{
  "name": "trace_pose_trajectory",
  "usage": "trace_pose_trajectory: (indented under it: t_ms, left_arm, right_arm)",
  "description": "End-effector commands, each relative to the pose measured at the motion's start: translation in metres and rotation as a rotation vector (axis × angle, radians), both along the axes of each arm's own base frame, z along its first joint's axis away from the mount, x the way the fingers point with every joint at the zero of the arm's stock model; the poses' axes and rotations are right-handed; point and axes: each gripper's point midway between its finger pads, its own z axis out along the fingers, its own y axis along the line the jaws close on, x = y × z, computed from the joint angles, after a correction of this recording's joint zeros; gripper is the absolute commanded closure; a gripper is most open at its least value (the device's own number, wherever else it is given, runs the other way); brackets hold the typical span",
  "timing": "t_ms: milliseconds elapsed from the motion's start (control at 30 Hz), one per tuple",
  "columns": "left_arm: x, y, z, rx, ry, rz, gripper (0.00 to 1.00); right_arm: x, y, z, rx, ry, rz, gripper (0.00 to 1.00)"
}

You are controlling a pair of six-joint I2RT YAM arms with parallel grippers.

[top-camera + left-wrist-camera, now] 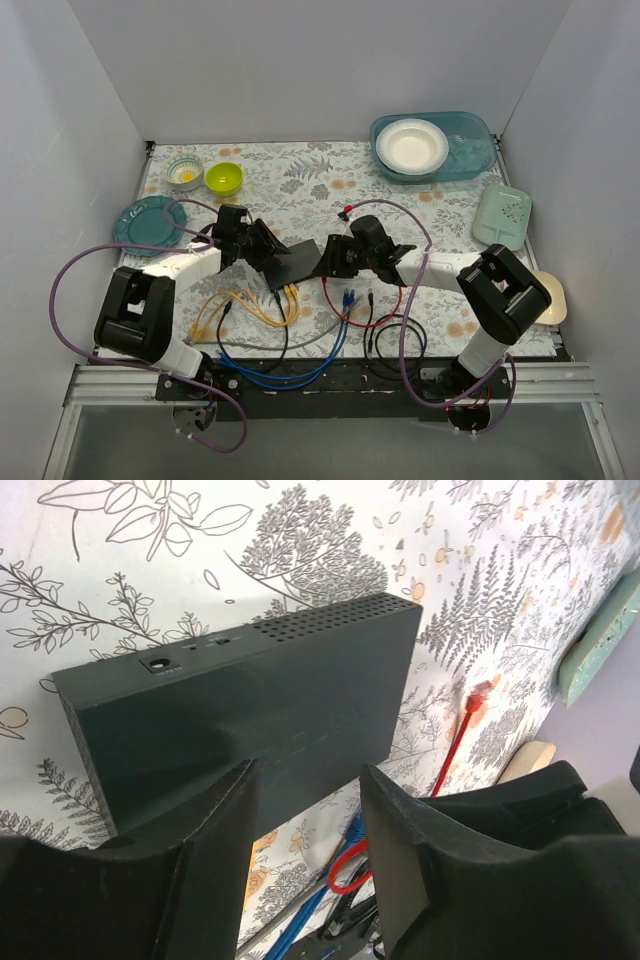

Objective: Pull the plug from the switch port

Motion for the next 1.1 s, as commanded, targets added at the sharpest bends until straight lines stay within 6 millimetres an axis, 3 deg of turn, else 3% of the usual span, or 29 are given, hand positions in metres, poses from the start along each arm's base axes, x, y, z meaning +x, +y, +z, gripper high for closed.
trace_pose_trajectory:
  t_ms: [0, 133, 233, 333, 367, 433, 467, 667, 733, 833, 867, 900, 933, 967, 1067]
  left_arm:
    - [-0.007, -0.001, -0.010, -0.032, 0.039, -0.016, 0.56]
    - [-0.016, 0.001, -0.023, -0.040, 0.081, -0.024, 0.57]
    - [-0.019, 0.002, -0.027, -0.045, 0.093, -0.028, 0.57]
    - [-0.019, 0.003, -0.027, -0.043, 0.091, -0.031, 0.57]
    - [-0.019, 0.003, -0.026, -0.043, 0.091, -0.029, 0.57]
    - [-0.017, 0.003, -0.025, -0.044, 0.090, -0.030, 0.57]
    - [-0.017, 0.003, -0.025, -0.044, 0.089, -0.031, 0.57]
    - [-0.017, 0.005, -0.025, -0.045, 0.089, -0.031, 0.57]
    - [-0.016, 0.006, -0.024, -0.043, 0.086, -0.030, 0.57]
    - [-0.015, 0.006, -0.024, -0.048, 0.083, -0.030, 0.57]
    - [-0.015, 0.005, -0.025, -0.051, 0.089, -0.028, 0.57]
    - [-0.016, 0.005, -0.026, -0.057, 0.096, -0.030, 0.57]
    - [-0.016, 0.004, -0.025, -0.062, 0.095, -0.029, 0.57]
    - [-0.016, 0.003, -0.025, -0.066, 0.098, -0.029, 0.57]
    - [-0.018, 0.005, -0.027, -0.066, 0.104, -0.027, 0.57]
  right_arm:
    - [-0.016, 0.026, -0.002, 0.045, 0.007, 0.090, 0.54]
    - [-0.031, 0.041, -0.023, 0.032, 0.059, 0.133, 0.53]
    - [-0.033, 0.037, -0.034, 0.002, 0.084, 0.099, 0.53]
    - [-0.018, 0.019, -0.038, -0.105, 0.048, 0.017, 0.53]
    - [-0.015, 0.002, -0.048, -0.216, 0.048, -0.024, 0.53]
    - [-0.010, -0.016, -0.046, -0.306, -0.005, -0.040, 0.52]
    - [-0.006, -0.036, -0.053, -0.390, -0.019, -0.081, 0.53]
    - [0.001, -0.077, -0.038, -0.464, -0.102, -0.144, 0.54]
    - [0.007, -0.066, -0.009, -0.354, -0.190, -0.144, 0.52]
    - [0.001, -0.023, 0.039, -0.070, -0.273, -0.040, 0.51]
    - [-0.010, -0.008, 0.048, -0.002, -0.240, 0.021, 0.51]
    - [-0.013, 0.002, 0.043, 0.011, -0.210, 0.051, 0.52]
    - [-0.012, 0.016, 0.054, 0.052, -0.210, 0.078, 0.53]
    - [-0.024, 0.029, 0.056, 0.093, -0.182, 0.133, 0.54]
    - [-0.036, 0.052, 0.049, 0.118, -0.141, 0.183, 0.56]
